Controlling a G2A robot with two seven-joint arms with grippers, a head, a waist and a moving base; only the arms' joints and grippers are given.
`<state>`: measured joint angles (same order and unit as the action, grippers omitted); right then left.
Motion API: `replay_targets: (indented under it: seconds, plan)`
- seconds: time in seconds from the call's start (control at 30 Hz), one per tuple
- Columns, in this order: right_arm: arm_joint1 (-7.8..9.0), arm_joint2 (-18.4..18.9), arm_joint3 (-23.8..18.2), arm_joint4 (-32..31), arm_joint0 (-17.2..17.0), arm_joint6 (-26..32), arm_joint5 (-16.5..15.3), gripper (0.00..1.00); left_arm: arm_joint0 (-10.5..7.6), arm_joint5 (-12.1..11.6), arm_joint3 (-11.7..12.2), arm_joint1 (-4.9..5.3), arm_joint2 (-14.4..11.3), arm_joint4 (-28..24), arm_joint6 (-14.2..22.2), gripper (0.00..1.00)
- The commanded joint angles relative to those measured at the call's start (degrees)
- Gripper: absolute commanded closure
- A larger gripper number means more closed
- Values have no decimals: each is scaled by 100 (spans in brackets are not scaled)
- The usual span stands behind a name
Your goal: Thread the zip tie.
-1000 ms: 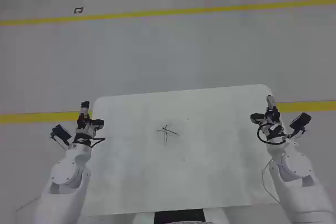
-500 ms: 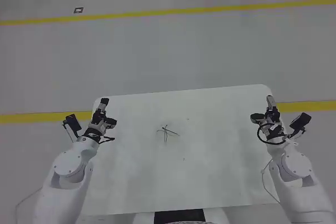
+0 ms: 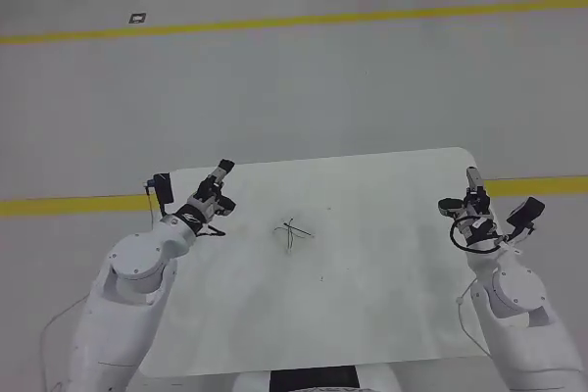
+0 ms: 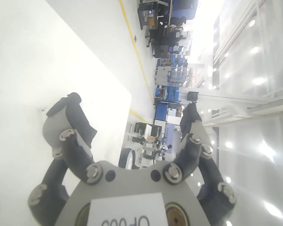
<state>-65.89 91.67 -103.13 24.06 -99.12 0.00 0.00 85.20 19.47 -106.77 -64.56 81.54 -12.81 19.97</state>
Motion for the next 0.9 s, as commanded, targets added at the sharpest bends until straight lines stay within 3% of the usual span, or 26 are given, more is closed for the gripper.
replay_targets:
  seconds: [0.0,0.37,0.43,0.6,0.73,0.8,0.87]
  plan:
    - [0,0,0,0,0,0,0,0,25,1,-15,0,14,-153,-51,0]
    - [0,0,0,0,0,0,0,0,-11,1,-69,-5,-51,-205,41,0]
    - [0,0,0,0,0,0,0,0,-286,1,88,-19,-263,-350,281,0]
    - [0,0,0,0,0,0,0,0,-1148,1,805,-20,-1008,-152,900,0]
    - [0,0,0,0,0,0,0,0,-1564,1,1469,-35,-1675,-64,1023,0]
    - [0,0,0,0,0,0,0,0,-1688,1,1538,-23,-1857,93,874,0]
    - [0,0,0,0,0,0,0,0,-1688,1,1538,-23,-1857,93,874,0]
